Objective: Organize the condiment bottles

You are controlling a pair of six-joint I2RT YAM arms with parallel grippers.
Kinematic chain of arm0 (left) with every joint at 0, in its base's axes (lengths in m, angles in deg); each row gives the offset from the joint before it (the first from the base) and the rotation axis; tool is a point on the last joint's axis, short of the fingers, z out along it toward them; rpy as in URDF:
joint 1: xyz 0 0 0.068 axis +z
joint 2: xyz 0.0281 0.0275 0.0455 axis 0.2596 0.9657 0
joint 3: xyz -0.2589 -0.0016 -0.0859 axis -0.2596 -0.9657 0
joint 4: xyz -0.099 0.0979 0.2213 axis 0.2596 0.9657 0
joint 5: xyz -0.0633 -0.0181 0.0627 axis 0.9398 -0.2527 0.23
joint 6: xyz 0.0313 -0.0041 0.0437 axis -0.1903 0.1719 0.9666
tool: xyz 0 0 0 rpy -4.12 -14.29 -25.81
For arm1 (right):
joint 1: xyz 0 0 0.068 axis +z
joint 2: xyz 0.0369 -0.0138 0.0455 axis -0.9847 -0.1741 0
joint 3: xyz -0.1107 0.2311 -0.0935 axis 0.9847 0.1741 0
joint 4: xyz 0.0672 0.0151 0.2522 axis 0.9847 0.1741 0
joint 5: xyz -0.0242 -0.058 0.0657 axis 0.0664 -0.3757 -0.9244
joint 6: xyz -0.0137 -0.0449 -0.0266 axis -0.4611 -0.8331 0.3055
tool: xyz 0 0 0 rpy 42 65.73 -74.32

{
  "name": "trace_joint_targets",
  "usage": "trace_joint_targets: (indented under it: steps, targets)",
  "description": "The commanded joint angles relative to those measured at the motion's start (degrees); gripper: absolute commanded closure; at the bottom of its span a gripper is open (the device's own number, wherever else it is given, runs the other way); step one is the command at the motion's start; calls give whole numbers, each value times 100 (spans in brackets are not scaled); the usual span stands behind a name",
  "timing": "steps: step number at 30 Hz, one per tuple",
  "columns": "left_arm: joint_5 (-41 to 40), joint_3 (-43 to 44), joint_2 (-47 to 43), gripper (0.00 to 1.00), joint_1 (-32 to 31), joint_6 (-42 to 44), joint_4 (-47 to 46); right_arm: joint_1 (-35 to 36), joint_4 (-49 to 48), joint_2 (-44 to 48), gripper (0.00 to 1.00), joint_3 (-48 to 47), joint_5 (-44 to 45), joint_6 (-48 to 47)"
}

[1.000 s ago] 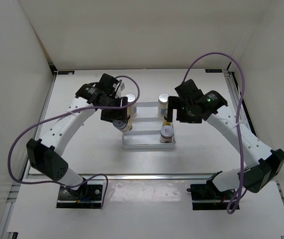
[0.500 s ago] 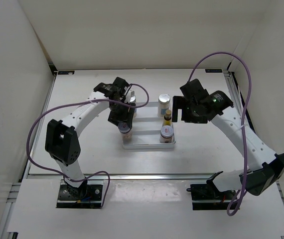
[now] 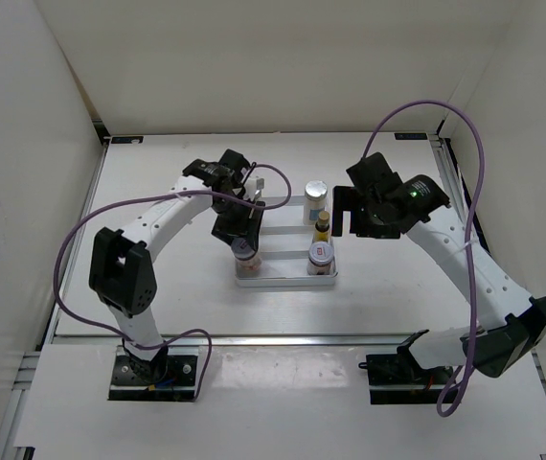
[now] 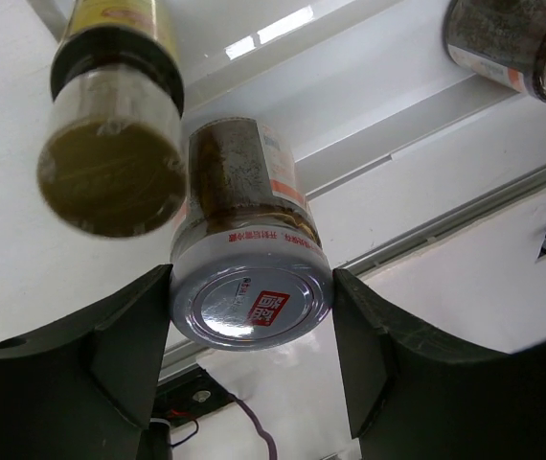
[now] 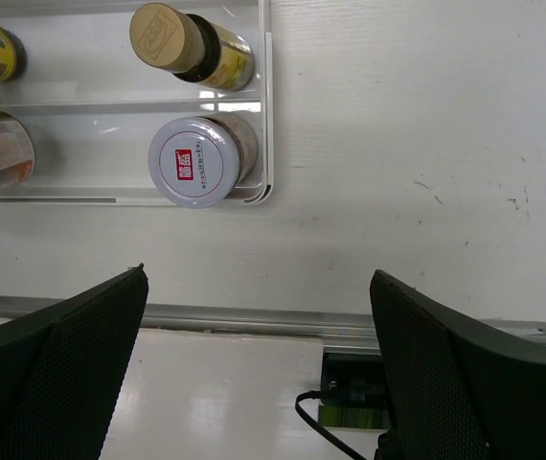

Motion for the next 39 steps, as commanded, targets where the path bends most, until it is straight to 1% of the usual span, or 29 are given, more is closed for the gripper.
trace_joint_targets:
  steps: [1, 5, 9, 10, 13, 14, 21, 26, 28, 29, 30, 31, 32, 33, 34, 35, 36, 37, 38, 39]
  targets:
    - [513, 379, 113, 71, -28, 187, 108, -17, 26, 184, 0, -183, 130, -20]
    - [514, 609, 377, 68, 25, 249, 415, -17, 26, 185, 0, -236, 183, -20]
    - [514, 696, 377, 57, 25, 302, 530, -17, 78, 237, 0, -236, 183, -20]
    - [514, 696, 377, 49, 25, 302, 582, -17, 78, 298, 0, -183, 183, -20]
    - [514, 696, 377, 35, 25, 302, 583, -17, 78, 299, 0, -183, 183, -20]
    - [514, 696, 377, 1, 25, 302, 583, -17, 78, 351, 0, -183, 235, -20]
    - [514, 801, 325, 0, 25, 302, 636, -17, 131, 352, 0, -183, 288, -20]
    - [391, 1118, 0, 0, -28, 302, 636, -17, 245, 465, 0, -183, 744, 33]
    - [15, 1364, -141, 0, -28, 302, 636, -17, 307, 579, 0, -183, 1402, 199]
    - [-474, 1443, -368, 0, -28, 233, 636, -17, 307, 650, 0, -183, 1709, 252]
    - [-792, 1504, -526, 0, -28, 101, 436, -17, 220, 851, 0, -61, 2034, 253]
    - [-1100, 1505, -719, 0, -28, 100, 277, -17, 97, 983, 0, 262, 2377, 157]
    - [-1782, 1357, -1200, 0, -28, 4, 49, -17, -452, 1132, 0, 518, 2998, -140]
    - [-2128, 912, -1483, 0, -28, -75, -597, -17, -832, 1465, 0, 816, 3343, -334]
    - [-2436, 603, -1773, 0, 42, -76, -986, -17, -1245, 1633, 0, 1158, 3686, -554]
    - [-2761, 260, -2324, 0, 190, -76, -1390, -17, -1962, 1922, 0, 1762, 4020, -921]
    - [-2669, -422, -2591, 0, 270, 211, -1830, -17, -2344, 2047, 0, 2038, 4485, -1177]
    - [-2589, -759, -2828, 0, 271, 414, -2234, -17, -2695, 2152, 0, 2276, 4629, -1424]
    - [-2728, -1076, -3240, 0, 323, 564, -2943, -17, -3177, 2310, 0, 2487, 4717, -1574]
    - [-2868, -1644, -3409, 0, 324, 705, -3229, -17, -3313, 2364, 0, 2785, 4718, -1575]
